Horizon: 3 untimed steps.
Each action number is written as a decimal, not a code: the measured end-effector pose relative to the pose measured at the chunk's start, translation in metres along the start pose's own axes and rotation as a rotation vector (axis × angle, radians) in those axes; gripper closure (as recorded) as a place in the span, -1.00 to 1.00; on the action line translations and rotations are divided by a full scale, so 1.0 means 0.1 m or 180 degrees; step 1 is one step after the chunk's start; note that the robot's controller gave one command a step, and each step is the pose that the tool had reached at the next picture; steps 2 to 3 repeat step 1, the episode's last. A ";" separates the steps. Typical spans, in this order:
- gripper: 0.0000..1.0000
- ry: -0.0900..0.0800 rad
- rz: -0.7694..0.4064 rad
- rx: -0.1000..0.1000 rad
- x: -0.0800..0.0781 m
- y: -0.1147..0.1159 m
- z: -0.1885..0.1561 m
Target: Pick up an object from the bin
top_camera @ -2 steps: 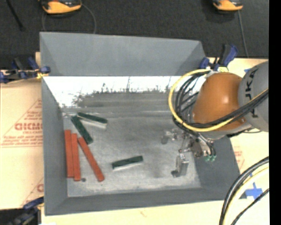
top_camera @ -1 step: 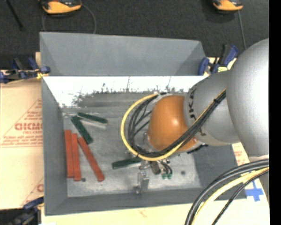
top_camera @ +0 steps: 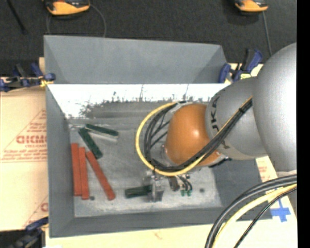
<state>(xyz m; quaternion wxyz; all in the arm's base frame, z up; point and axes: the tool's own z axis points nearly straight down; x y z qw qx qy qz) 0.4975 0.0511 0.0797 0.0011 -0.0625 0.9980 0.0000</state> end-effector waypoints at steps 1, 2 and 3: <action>1.00 -0.0031 -0.0013 -0.0001 -0.20 0.03 -1.30; 1.00 -0.0031 -0.0013 -0.0001 -0.20 0.03 -1.30; 1.00 -0.0031 -0.0013 -0.0001 -0.20 0.03 -1.30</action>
Offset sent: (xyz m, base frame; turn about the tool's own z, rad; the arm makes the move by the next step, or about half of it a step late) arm 0.0162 0.0056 0.1248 0.0022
